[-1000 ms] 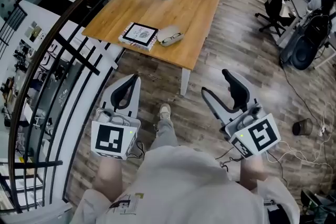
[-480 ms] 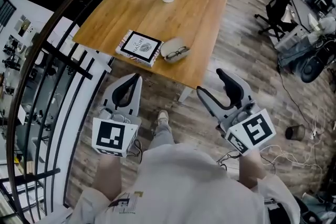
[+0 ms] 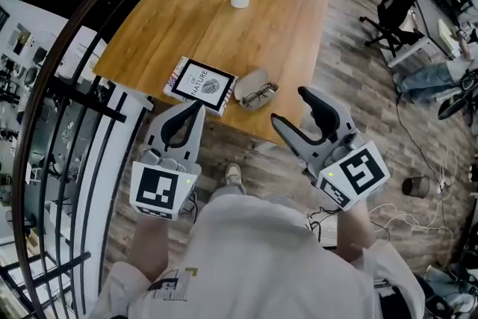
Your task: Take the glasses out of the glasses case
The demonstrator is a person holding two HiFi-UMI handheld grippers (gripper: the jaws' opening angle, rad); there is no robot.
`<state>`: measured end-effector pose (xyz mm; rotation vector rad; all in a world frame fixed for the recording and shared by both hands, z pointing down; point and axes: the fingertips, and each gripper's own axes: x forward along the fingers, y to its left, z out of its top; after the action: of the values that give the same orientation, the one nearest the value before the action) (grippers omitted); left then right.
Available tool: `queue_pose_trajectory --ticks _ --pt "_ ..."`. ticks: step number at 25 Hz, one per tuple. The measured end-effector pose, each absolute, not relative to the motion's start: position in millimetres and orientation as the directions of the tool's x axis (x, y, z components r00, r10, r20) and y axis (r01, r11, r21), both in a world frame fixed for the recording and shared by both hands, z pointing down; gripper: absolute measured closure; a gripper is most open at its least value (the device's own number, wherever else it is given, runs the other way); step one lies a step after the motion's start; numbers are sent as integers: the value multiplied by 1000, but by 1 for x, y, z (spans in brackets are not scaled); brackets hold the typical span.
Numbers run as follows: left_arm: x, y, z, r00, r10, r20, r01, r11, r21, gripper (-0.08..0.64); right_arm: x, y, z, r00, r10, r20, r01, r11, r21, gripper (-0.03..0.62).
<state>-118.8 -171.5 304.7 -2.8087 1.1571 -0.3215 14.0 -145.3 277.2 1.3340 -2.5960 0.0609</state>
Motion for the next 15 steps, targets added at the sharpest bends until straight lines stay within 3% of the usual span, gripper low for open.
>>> queue_pose_trajectory --ticks 8,15 --pt "-124 -212 318 704 -687 179 -670 -726 -153 543 27 -191 291 -517 -817 253 -835 547 57 305" --pt "-118 -237 335 695 -687 212 -676 -725 -131 543 33 -219 309 -567 -758 321 -796 605 22 305"
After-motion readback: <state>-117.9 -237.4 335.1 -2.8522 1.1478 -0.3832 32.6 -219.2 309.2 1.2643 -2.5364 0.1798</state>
